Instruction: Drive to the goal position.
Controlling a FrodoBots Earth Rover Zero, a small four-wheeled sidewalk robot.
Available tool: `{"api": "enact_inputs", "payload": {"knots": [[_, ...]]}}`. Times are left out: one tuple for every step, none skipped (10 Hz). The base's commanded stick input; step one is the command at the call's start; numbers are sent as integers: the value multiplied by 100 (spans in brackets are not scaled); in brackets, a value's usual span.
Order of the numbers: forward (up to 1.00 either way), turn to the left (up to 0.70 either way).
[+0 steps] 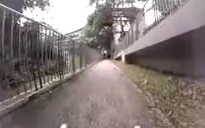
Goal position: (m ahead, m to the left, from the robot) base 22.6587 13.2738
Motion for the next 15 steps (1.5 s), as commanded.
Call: {"api": "enact_inputs", "payload": {"knots": [[100, 0], [100, 0], [100, 0], [100, 0], [100, 0], [100, 0], [100, 0], [100, 0], [100, -7], [100, -4], [100, 0], [100, 0], [100, 0], [100, 0], [100, 0]]}}
